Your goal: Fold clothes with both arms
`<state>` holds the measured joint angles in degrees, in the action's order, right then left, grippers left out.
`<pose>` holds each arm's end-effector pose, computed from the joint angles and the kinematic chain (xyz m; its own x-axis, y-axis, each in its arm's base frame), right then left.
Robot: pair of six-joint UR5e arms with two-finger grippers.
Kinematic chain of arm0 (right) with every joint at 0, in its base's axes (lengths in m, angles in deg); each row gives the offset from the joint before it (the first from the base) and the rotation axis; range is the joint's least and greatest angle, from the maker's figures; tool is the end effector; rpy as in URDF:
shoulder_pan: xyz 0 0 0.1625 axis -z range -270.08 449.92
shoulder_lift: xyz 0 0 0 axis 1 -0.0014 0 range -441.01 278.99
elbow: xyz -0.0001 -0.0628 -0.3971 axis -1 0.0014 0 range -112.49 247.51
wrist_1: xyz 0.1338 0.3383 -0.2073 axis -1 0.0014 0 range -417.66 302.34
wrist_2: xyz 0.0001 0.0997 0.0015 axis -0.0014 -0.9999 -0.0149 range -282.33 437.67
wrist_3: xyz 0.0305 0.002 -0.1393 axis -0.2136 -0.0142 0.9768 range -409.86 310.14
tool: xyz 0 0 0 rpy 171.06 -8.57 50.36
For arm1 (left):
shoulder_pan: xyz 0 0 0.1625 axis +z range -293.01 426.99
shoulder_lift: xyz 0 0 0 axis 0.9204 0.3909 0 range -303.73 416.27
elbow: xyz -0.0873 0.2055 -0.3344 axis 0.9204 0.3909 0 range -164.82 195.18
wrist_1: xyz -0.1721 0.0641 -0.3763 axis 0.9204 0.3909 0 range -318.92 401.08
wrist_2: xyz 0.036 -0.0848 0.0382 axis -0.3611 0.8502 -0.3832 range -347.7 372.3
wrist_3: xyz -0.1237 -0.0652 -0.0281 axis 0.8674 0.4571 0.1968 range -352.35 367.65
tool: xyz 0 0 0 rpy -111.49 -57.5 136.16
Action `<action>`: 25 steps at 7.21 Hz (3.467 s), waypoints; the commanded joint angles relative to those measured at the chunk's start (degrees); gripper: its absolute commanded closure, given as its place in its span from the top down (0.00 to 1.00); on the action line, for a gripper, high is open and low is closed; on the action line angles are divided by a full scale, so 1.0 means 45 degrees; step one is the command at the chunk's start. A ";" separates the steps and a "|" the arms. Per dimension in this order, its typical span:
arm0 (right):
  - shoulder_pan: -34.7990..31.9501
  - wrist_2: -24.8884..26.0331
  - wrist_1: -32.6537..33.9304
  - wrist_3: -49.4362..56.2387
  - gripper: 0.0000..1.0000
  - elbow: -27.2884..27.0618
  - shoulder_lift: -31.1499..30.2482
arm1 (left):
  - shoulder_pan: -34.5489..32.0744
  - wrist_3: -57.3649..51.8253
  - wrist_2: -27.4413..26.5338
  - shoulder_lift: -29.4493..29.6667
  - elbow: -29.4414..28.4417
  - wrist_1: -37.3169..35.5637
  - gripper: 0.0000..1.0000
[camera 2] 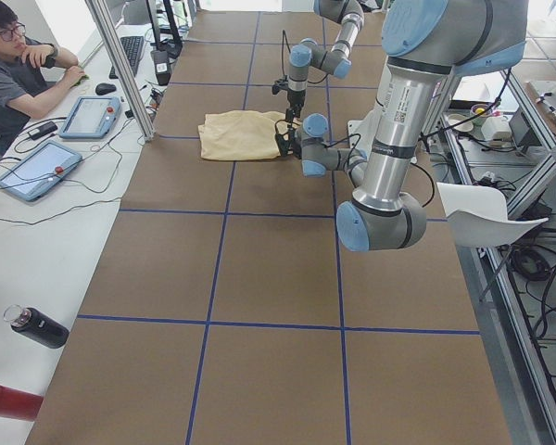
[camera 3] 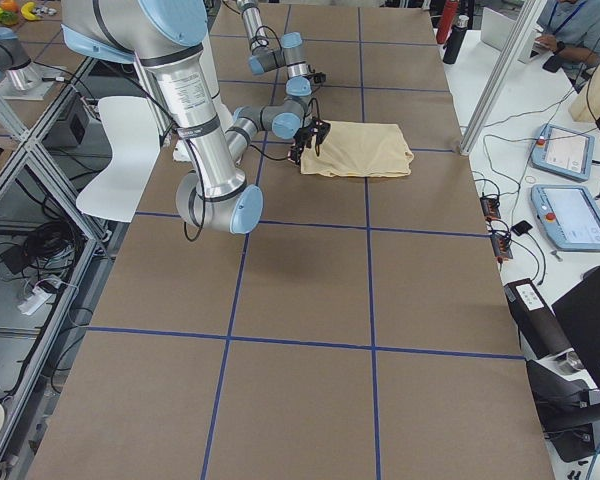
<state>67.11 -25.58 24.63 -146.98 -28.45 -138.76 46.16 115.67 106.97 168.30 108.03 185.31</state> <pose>-0.6021 -0.3624 0.2820 0.6085 0.3867 0.6930 -0.3034 0.9202 -0.2472 0.5823 -0.3518 0.2972 0.0815 -0.3608 -0.9291 0.3206 0.8921 -0.3183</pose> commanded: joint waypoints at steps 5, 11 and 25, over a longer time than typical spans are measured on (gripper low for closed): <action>-0.0011 -0.0161 0.0580 0.0096 1.00 0.0034 0.0021 | 0.0000 0.0000 -0.0003 -0.0014 -0.0066 0.0001 0.00; -0.0011 -0.0219 0.0893 0.0077 0.29 0.0015 0.0080 | 0.0000 0.0000 -0.0022 -0.0014 -0.0086 0.0001 0.00; 0.1316 -0.2269 0.0795 0.0077 0.00 -0.3852 -0.2420 | 0.2537 0.0662 -0.0100 -0.1988 0.3195 -0.0409 0.00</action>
<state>72.21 -34.64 28.32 -146.63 -44.61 -148.77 55.93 117.25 106.55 159.82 121.54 183.51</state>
